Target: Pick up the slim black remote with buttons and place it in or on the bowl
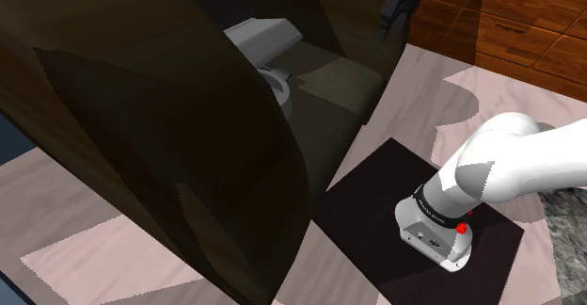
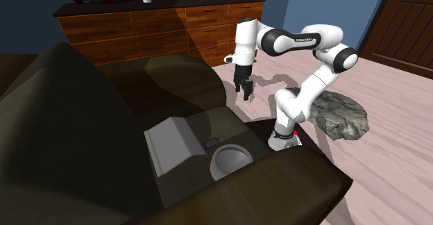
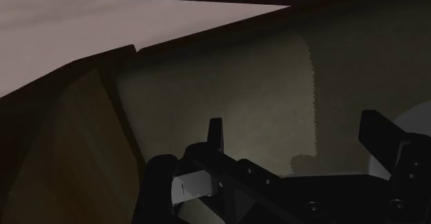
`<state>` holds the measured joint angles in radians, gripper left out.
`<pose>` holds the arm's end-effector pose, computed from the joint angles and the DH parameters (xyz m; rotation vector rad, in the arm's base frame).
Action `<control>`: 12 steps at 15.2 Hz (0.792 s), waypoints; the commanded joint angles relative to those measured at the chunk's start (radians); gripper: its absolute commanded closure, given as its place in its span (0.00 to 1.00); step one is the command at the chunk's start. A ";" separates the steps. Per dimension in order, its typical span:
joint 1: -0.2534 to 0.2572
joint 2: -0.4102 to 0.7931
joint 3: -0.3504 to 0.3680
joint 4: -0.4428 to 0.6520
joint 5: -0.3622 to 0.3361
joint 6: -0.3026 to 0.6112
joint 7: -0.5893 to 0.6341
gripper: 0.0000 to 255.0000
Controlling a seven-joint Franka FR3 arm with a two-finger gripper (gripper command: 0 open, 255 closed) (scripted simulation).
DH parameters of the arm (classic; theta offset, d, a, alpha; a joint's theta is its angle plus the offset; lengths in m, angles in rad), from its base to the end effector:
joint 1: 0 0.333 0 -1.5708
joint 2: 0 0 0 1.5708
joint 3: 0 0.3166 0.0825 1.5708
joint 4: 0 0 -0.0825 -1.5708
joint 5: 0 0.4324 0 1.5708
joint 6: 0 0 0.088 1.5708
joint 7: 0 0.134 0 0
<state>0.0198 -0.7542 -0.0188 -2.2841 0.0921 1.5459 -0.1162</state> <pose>0.3621 0.0114 0.5885 -3.0316 -0.1901 -0.0329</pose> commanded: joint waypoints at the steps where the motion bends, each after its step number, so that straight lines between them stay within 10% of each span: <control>1: 0.000 0.000 0.000 0.000 0.000 0.000 0.000 0.00; 12: 0.042 0.358 0.144 0.138 -0.010 0.221 0.096 0.00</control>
<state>0.0575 -0.4308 0.1107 -2.1675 0.0863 1.7529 -0.0329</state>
